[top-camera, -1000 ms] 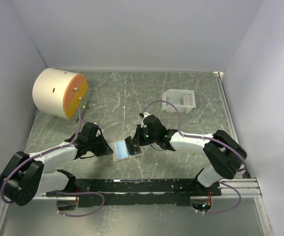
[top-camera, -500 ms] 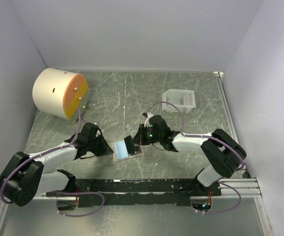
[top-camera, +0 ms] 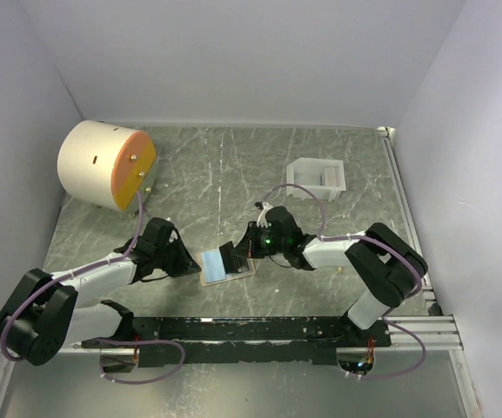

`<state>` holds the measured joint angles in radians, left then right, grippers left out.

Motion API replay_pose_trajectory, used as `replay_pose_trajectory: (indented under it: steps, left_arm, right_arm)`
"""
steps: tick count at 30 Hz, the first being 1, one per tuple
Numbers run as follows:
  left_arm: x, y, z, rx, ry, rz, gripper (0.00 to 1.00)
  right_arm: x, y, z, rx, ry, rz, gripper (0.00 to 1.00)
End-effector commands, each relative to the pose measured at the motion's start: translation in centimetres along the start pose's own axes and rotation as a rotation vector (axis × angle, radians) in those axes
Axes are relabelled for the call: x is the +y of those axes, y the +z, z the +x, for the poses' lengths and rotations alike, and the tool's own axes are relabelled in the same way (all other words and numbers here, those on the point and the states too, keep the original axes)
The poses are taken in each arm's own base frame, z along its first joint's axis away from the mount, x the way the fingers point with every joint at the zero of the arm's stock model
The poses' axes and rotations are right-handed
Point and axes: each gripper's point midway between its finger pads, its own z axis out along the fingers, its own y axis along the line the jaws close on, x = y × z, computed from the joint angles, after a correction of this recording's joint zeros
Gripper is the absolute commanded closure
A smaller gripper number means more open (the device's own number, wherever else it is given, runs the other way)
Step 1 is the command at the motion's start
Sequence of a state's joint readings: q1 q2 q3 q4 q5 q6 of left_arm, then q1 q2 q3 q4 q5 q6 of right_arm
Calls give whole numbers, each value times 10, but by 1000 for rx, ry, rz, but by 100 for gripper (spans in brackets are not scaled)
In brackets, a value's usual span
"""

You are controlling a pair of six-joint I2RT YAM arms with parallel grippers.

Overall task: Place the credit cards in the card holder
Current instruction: Insert the credit card into the card holder.

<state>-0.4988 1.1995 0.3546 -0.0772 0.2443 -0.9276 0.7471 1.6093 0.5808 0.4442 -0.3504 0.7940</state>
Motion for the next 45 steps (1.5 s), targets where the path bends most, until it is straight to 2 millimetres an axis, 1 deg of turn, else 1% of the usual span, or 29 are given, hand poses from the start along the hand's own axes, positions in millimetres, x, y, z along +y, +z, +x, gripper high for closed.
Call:
replay_pose_trajectory:
  steps: [1,9,12,15,27,33,38,45]
  left_arm:
    - [22,2,14,43,-7,-70,88]
    - [21,2,13,44,-4,-72,88]
    - [19,1,12,36,-8,-55,87]
    - [20,2,13,38,-11,-62,88]
    - [23,4,15,44,-16,-66,88]
    - [23,3,16,45,-15,-66,88]
    - [24,1,16,41,-17,-65,88]
    - [25,2,18,44,-26,-64,88]
  right_arm:
    - [-1,2,5,4,34,-32,100]
    - [-8,3,18,28,75,-29,100]
    - [-8,5,21,41,90,-38,100]
    - [-8,6,22,38,100,-43,100]
    - [-10,7,22,17,157,-50,100]
    - [-18,1,19,-42,184,-12,100]
    - [-18,0,18,-59,205,-18,100]
    - [-22,-3,12,-99,216,14,100]
